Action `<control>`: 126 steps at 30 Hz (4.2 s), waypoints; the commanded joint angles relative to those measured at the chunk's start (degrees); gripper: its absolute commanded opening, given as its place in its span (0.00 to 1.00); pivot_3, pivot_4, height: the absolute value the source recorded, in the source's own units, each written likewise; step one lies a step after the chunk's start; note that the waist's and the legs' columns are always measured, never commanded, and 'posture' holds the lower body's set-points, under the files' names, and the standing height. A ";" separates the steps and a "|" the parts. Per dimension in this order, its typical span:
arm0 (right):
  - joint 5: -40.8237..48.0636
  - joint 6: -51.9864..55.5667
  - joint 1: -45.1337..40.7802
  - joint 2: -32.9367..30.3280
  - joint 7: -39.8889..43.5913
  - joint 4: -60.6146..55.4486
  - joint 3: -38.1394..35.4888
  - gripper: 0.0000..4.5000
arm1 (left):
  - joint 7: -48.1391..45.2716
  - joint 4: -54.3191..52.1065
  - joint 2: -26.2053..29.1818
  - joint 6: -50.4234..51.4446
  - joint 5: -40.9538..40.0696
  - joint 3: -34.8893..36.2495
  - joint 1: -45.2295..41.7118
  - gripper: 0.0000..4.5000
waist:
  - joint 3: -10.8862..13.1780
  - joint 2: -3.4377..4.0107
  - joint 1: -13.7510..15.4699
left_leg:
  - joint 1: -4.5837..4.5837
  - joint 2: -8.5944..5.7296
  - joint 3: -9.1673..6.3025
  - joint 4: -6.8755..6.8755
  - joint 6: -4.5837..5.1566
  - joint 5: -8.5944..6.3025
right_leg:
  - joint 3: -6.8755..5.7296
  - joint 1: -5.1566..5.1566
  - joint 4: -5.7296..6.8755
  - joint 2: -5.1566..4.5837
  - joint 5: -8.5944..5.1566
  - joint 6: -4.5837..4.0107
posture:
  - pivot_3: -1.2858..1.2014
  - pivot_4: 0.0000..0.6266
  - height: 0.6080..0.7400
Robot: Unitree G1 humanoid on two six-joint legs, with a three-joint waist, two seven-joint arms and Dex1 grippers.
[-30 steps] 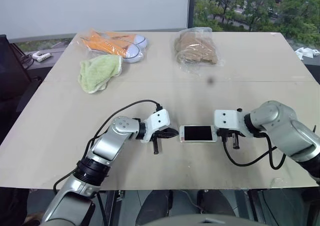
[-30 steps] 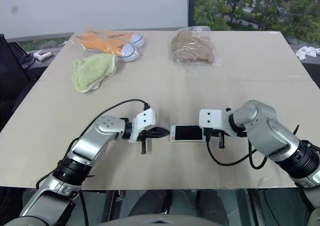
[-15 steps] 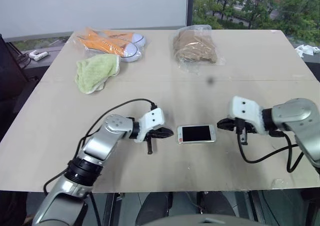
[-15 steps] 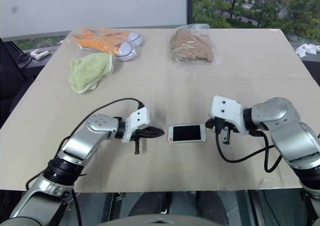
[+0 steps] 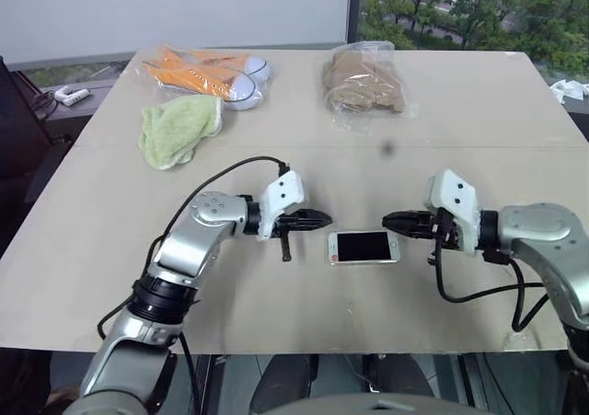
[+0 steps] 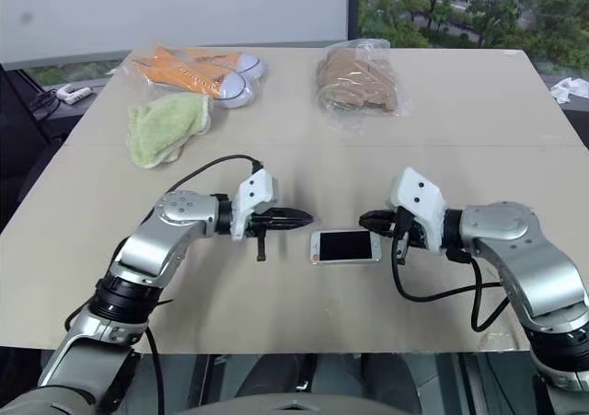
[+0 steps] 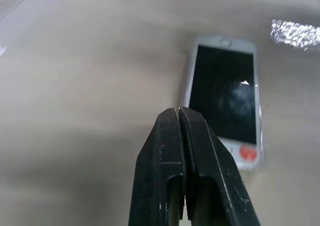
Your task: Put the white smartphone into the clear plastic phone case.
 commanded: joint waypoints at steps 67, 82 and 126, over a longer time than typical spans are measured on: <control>-6.30 3.93 3.86 -1.48 -6.88 12.51 20.18 0.00 | 4.52 0.16 -0.83 -4.51 6.79 -6.90 4.98 0.01 | -0.97 -0.48 -1.50 | 1.19 0.13 0.17 -0.09 0.23 -0.14 | 0.22 0.92 0.07 0.12 -0.01 -0.01 | 0.52 0.24 1.00; 0.16 1.00 9.93 -6.55 -1.99 6.75 16.00 0.00 | 4.45 0.63 -1.07 -5.30 7.60 -7.14 5.11 0.01 | -1.09 -0.52 -0.13 | 1.09 0.12 0.11 -0.21 0.28 -0.19 | 0.15 0.91 -0.19 0.08 -0.02 -0.01 | 0.52 0.24 1.00; -0.89 -16.93 11.35 -5.34 2.39 15.88 10.22 0.00 | 4.25 0.72 -1.28 -5.25 8.08 -7.19 4.59 0.01 | -0.68 -0.17 -0.10 | 1.01 0.11 0.11 -0.19 0.28 -0.18 | 0.13 0.88 -0.15 0.07 -0.01 0.00 | 0.52 0.24 1.00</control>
